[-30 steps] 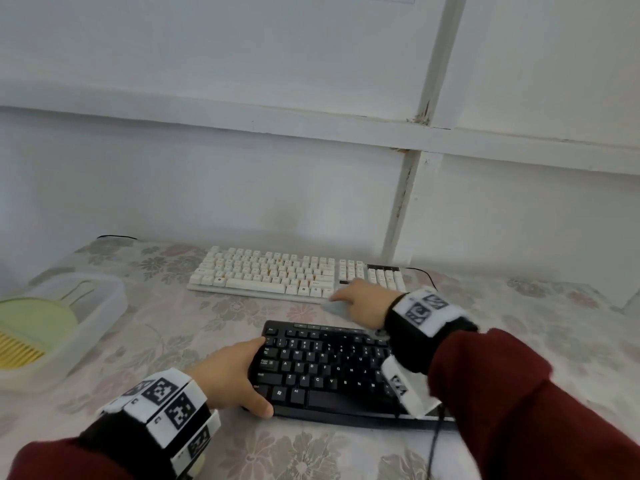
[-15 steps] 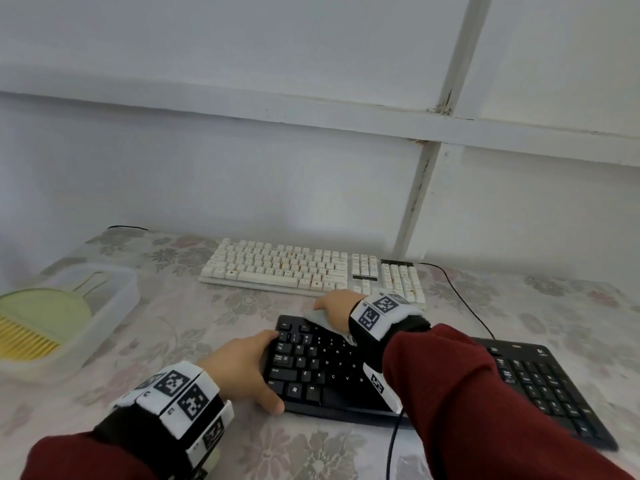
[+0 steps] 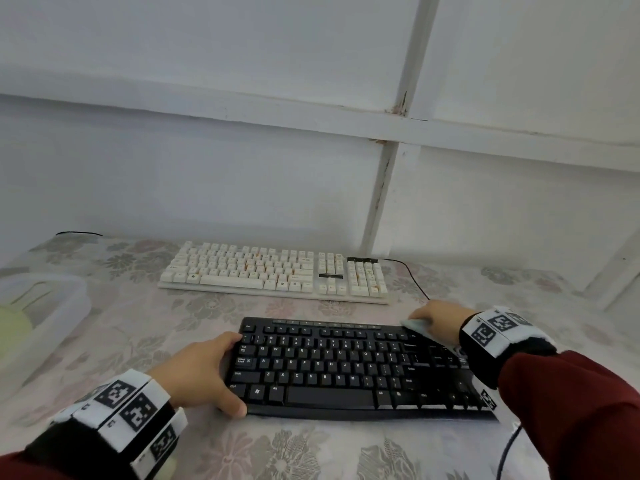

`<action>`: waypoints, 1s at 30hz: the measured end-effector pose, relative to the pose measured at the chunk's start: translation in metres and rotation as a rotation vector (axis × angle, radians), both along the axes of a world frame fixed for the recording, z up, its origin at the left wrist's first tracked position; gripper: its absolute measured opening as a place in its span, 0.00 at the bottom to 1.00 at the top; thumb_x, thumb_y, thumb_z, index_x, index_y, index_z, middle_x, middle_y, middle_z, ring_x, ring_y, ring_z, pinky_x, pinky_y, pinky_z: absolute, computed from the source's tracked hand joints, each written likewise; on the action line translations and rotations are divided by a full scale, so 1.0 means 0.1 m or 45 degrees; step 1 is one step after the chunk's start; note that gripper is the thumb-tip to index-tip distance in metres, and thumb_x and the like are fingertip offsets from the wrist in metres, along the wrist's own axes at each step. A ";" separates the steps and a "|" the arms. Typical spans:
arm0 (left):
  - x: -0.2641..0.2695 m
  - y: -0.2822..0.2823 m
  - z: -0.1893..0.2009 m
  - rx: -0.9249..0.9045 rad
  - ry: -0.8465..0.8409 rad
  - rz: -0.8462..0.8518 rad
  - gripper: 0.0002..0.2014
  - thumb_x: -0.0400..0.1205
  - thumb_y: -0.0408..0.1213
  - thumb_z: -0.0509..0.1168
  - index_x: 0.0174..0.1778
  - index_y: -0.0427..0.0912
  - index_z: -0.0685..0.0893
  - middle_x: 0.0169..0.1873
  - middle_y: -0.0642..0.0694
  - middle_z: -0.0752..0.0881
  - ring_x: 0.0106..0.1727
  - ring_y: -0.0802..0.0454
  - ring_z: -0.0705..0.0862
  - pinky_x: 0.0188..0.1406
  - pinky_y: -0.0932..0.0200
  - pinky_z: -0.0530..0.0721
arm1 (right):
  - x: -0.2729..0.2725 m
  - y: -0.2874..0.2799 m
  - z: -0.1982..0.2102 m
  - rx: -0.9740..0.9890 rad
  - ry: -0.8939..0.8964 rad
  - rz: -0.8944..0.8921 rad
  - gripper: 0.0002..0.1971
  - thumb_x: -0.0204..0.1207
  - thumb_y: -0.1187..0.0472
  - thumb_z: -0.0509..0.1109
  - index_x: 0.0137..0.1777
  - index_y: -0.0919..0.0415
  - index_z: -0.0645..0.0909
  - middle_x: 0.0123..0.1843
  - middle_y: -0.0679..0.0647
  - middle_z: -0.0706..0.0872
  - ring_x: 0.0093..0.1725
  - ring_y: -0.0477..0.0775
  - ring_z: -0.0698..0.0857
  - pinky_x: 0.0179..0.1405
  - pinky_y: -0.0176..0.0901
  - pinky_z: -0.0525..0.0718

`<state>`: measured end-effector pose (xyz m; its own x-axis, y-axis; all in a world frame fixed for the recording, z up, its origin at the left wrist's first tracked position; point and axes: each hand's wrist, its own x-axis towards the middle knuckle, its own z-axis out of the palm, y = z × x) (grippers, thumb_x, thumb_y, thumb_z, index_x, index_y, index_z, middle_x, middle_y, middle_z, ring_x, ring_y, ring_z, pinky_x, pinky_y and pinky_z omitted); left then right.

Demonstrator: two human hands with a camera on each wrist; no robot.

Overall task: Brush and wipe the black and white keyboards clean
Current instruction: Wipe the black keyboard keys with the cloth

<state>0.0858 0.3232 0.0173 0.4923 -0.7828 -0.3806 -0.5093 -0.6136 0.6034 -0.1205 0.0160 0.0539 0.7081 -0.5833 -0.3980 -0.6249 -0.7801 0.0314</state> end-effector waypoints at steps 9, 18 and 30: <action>0.01 0.01 0.00 0.030 0.011 0.008 0.54 0.57 0.45 0.82 0.78 0.54 0.61 0.69 0.58 0.76 0.69 0.56 0.75 0.71 0.59 0.71 | -0.12 -0.21 -0.09 -0.135 0.040 -0.069 0.22 0.84 0.44 0.54 0.61 0.56 0.84 0.59 0.53 0.86 0.58 0.54 0.83 0.55 0.37 0.75; 0.03 0.01 -0.03 0.010 0.027 -0.006 0.55 0.55 0.45 0.82 0.78 0.54 0.61 0.67 0.60 0.77 0.69 0.58 0.75 0.70 0.60 0.71 | -0.46 -0.56 -0.05 -0.206 -0.108 -0.248 0.14 0.83 0.51 0.60 0.64 0.45 0.82 0.62 0.53 0.77 0.63 0.59 0.80 0.64 0.45 0.76; -0.02 0.00 0.01 0.022 -0.013 0.006 0.54 0.59 0.44 0.82 0.79 0.53 0.59 0.70 0.59 0.75 0.69 0.58 0.74 0.70 0.60 0.70 | -0.22 -0.26 0.07 -0.210 -0.190 -0.287 0.16 0.84 0.47 0.56 0.63 0.49 0.81 0.60 0.54 0.74 0.60 0.61 0.78 0.68 0.52 0.75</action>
